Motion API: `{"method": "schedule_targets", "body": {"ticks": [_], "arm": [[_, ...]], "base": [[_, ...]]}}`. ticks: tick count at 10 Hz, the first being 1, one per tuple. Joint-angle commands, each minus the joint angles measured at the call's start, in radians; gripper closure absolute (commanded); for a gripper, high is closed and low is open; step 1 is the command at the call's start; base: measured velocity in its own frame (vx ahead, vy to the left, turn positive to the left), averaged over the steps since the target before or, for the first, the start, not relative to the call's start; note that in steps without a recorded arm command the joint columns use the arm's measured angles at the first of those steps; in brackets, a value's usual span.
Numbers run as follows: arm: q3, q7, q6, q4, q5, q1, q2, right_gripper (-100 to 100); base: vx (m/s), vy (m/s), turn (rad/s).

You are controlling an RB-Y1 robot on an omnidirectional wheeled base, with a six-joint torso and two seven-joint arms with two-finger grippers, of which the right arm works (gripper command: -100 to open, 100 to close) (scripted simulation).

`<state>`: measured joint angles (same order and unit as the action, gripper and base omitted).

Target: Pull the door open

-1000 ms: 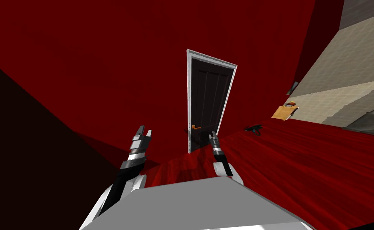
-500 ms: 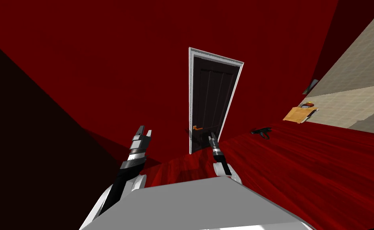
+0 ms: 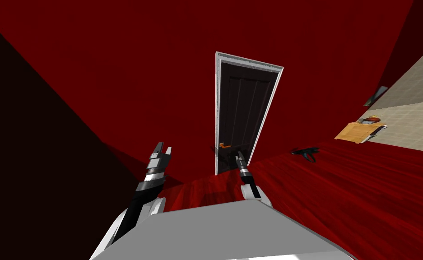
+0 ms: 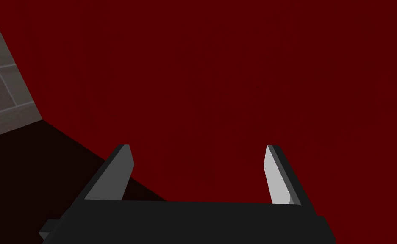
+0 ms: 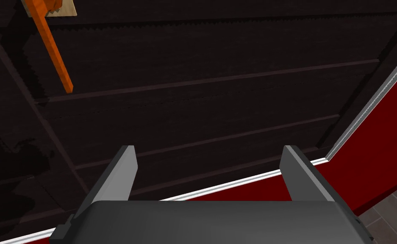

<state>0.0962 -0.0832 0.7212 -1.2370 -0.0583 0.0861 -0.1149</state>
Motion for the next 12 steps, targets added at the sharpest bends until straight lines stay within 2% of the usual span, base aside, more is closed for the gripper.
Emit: {"method": "schedule_targets", "body": {"ticks": [1,2,3,4,6,7,8,9,12], "arm": [[0.003,-0.001,0.012,0.050,-0.002,-0.024,-0.006,-100],[0.003,-0.001,0.012,0.070,-0.002,-0.024,-0.006,-100],[0.005,-0.002,0.019,0.108,-0.003,-0.040,-0.010,-100],[0.005,-0.002,0.019,0.115,-0.003,-0.040,-0.010,-100],[0.009,-0.003,0.033,0.183,-0.006,-0.071,-0.017,-100],[0.009,-0.003,0.033,0.205,-0.006,-0.071,-0.017,-100],[0.010,-0.004,0.039,0.239,-0.007,-0.086,-0.020,-100],[0.010,-0.004,0.039,0.246,-0.007,-0.086,-0.020,-100],[0.015,-0.006,0.057,0.355,-0.010,-0.128,-0.029,-100]], "base": [[0.024,-0.051,0.147],[0.024,-0.042,0.077],[0.034,-0.048,0.123],[0.023,-0.045,0.065],[0.029,-0.056,0.177],[0.024,-0.065,0.081],[0.024,-0.064,0.094],[0.021,-0.046,0.073],[0.030,-0.062,0.209]]}}
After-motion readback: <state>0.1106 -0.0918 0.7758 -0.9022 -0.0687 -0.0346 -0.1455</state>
